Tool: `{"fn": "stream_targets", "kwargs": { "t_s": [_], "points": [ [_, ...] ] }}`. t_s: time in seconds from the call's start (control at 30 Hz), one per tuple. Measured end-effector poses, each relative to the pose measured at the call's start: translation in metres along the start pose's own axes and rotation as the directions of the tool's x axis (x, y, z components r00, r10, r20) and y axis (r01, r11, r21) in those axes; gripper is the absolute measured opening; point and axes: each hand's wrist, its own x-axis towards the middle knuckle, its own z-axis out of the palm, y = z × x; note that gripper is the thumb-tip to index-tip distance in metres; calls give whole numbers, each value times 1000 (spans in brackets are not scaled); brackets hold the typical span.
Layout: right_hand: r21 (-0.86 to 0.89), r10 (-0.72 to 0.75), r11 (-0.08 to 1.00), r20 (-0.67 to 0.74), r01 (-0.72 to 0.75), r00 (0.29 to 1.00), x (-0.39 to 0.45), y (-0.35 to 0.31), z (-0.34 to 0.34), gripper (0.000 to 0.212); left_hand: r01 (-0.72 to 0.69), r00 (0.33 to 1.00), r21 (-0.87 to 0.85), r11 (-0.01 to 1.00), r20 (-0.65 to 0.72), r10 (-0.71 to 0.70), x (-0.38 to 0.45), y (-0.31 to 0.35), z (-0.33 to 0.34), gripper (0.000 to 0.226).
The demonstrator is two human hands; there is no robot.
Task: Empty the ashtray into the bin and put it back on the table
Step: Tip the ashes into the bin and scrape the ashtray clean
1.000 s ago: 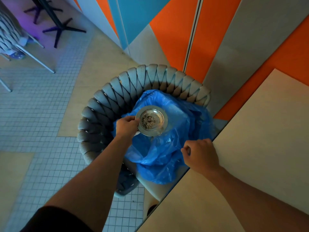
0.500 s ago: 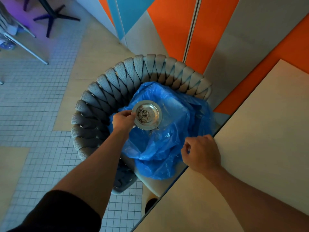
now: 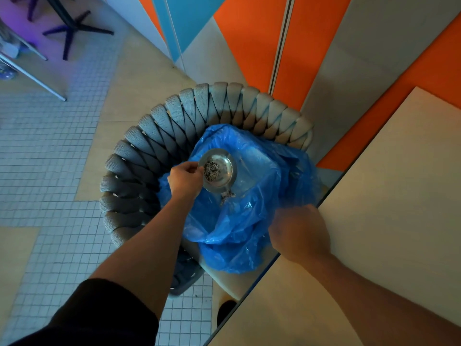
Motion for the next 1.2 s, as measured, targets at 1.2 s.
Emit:
{"fn": "stream_targets", "kwargs": {
  "t_s": [1.2],
  "points": [
    [3, 1, 1000, -32, -1, 1000, 0, -1, 0, 27, -482, 868, 334, 810, 59, 493, -11, 0, 1, 15]
  ]
}}
